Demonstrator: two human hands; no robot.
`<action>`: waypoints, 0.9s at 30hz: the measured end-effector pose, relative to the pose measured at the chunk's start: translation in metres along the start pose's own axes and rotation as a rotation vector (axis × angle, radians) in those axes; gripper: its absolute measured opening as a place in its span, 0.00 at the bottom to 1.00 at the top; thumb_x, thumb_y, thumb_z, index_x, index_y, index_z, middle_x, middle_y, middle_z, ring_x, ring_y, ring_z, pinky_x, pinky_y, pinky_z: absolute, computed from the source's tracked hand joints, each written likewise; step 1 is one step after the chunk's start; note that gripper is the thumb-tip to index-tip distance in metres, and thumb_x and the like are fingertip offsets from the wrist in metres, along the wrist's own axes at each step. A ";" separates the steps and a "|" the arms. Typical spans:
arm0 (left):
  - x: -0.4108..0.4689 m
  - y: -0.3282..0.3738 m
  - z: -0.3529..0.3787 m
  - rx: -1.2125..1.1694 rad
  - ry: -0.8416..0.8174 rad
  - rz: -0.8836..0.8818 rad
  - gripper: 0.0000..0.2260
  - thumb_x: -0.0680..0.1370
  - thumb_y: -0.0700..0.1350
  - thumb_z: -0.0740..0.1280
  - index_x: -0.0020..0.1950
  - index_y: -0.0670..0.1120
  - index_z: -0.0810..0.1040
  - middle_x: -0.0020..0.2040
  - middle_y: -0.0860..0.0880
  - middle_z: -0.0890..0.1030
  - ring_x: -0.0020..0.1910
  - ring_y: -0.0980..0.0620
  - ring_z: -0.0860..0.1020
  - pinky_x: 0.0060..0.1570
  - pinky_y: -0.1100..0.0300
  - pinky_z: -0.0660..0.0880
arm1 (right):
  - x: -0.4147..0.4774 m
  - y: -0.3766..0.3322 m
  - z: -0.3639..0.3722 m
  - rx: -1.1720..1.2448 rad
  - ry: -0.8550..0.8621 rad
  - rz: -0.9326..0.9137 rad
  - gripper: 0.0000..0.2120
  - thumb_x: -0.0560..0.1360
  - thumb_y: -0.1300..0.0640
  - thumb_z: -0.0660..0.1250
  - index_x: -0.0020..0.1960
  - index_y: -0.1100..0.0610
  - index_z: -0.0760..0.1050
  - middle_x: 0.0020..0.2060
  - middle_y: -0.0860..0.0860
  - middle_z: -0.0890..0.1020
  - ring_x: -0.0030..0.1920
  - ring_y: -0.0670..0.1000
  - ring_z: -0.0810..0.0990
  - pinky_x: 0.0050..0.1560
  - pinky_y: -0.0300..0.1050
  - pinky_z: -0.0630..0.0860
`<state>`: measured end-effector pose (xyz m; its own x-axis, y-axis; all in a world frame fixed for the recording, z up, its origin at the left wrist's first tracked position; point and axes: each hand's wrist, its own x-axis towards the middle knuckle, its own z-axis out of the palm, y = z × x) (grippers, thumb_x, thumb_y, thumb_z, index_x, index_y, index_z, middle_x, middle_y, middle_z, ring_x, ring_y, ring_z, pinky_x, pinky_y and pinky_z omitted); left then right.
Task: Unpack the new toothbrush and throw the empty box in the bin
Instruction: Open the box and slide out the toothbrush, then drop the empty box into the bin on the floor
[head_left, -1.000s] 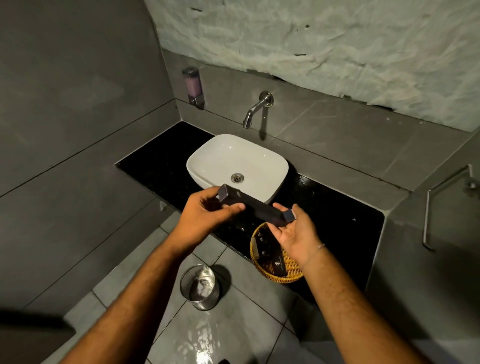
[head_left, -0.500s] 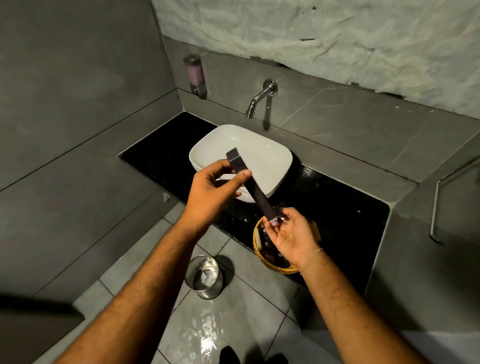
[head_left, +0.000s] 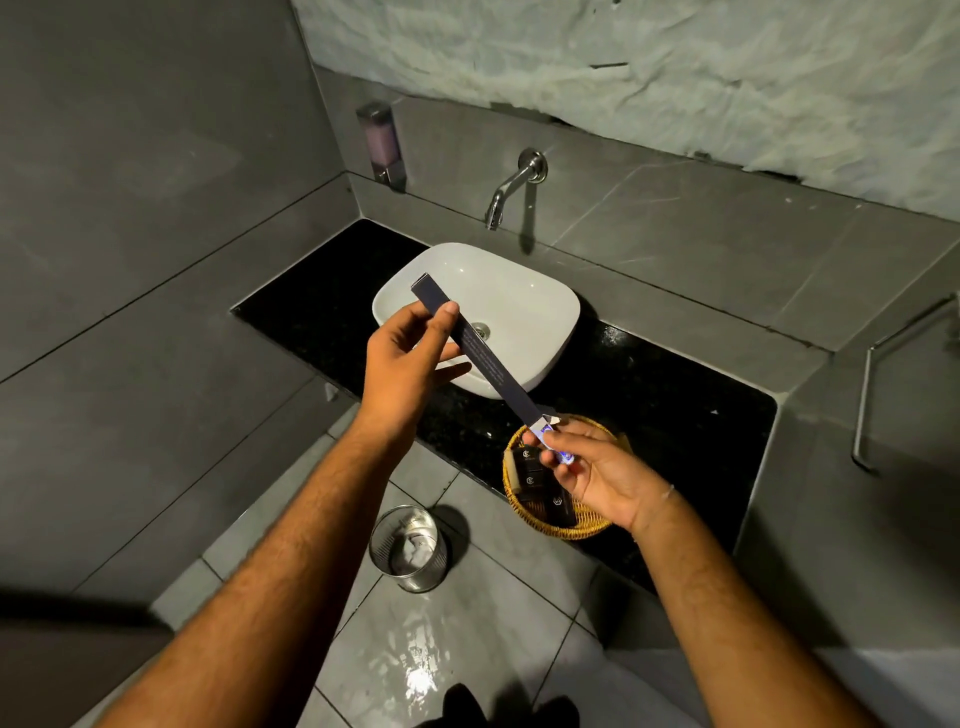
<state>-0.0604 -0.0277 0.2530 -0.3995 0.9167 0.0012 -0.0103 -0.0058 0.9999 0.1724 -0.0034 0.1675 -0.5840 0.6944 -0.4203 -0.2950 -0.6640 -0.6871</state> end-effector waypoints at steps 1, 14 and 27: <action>0.000 -0.002 0.000 0.002 0.002 -0.011 0.14 0.87 0.50 0.68 0.65 0.42 0.84 0.57 0.44 0.91 0.53 0.47 0.91 0.56 0.47 0.88 | 0.000 -0.002 0.000 -0.052 -0.010 0.010 0.08 0.78 0.65 0.67 0.52 0.61 0.85 0.48 0.57 0.86 0.39 0.46 0.81 0.33 0.33 0.77; 0.002 -0.029 -0.033 -0.160 0.160 -0.167 0.12 0.87 0.54 0.67 0.61 0.46 0.80 0.62 0.43 0.90 0.55 0.43 0.91 0.53 0.51 0.89 | -0.002 -0.005 -0.030 -0.333 0.033 0.087 0.13 0.81 0.61 0.65 0.63 0.62 0.79 0.38 0.51 0.79 0.32 0.43 0.71 0.29 0.34 0.65; -0.026 -0.124 -0.092 -0.313 0.413 -0.345 0.05 0.87 0.46 0.69 0.58 0.46 0.76 0.51 0.43 0.84 0.55 0.45 0.86 0.66 0.47 0.81 | 0.042 0.034 -0.044 -0.451 0.303 0.044 0.06 0.80 0.62 0.67 0.53 0.60 0.83 0.39 0.57 0.82 0.33 0.48 0.75 0.31 0.40 0.72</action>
<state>-0.1332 -0.0877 0.1282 -0.6465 0.6566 -0.3884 -0.4449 0.0892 0.8912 0.1710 0.0159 0.1005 -0.3244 0.7620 -0.5605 0.1171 -0.5556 -0.8232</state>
